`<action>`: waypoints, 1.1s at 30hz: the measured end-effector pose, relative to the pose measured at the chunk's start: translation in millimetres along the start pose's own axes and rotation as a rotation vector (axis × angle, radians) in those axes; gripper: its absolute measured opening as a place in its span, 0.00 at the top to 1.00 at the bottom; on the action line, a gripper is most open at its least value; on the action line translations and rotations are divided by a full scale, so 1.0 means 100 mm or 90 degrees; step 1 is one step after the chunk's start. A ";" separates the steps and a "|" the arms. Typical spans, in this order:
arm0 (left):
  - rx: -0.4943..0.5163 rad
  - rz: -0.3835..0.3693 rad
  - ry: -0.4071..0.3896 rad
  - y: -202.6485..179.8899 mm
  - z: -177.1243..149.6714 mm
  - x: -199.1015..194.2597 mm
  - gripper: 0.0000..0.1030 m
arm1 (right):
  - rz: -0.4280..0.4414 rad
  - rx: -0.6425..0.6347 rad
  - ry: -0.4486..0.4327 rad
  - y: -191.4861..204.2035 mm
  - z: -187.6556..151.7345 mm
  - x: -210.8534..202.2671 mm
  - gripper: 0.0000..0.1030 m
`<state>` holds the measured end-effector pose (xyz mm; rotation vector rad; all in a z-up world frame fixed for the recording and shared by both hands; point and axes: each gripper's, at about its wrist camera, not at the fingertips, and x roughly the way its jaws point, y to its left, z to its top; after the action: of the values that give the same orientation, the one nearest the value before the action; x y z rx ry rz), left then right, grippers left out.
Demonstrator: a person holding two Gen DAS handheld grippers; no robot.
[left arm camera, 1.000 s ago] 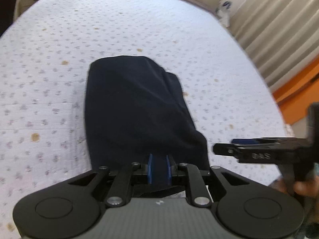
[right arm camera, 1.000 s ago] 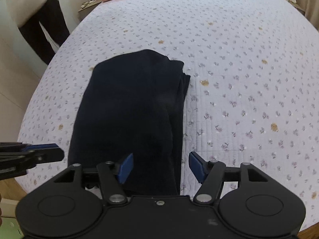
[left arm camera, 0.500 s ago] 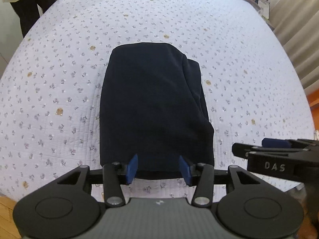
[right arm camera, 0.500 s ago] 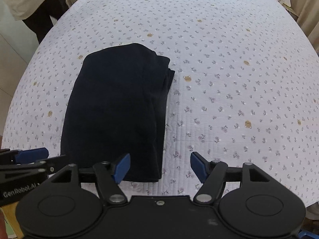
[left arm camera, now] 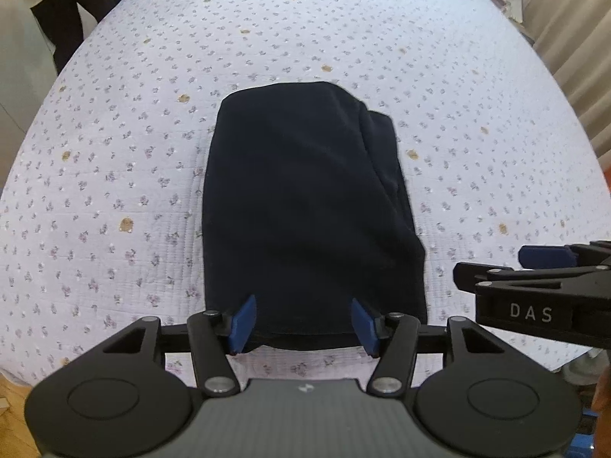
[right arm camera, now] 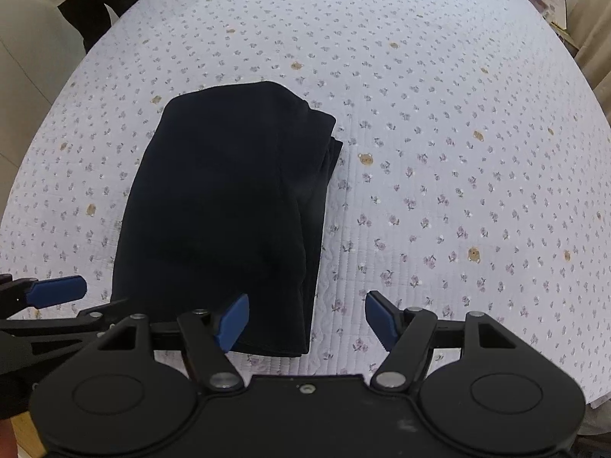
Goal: Fold large clothes
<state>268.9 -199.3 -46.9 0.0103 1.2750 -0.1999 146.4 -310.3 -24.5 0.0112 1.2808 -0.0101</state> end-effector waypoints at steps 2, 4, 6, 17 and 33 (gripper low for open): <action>0.004 0.003 0.005 0.02 0.02 0.03 0.43 | -0.002 0.002 0.004 0.02 0.01 0.02 0.22; 0.017 0.020 0.007 0.01 0.04 0.05 0.39 | -0.003 0.006 0.009 0.04 0.03 0.05 0.22; 0.027 0.033 0.007 0.02 0.07 0.07 0.37 | -0.002 0.010 0.017 0.06 0.05 0.08 0.22; 0.028 0.050 0.033 0.14 0.14 0.17 0.36 | 0.004 0.007 0.038 0.17 0.13 0.16 0.22; 0.039 0.049 0.039 0.08 0.10 0.17 0.36 | 0.011 0.025 0.050 0.06 0.08 0.15 0.22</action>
<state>284.9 -195.0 -61.3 0.1194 1.3274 -0.1737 158.6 -304.4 -36.7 0.0566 1.3594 -0.0207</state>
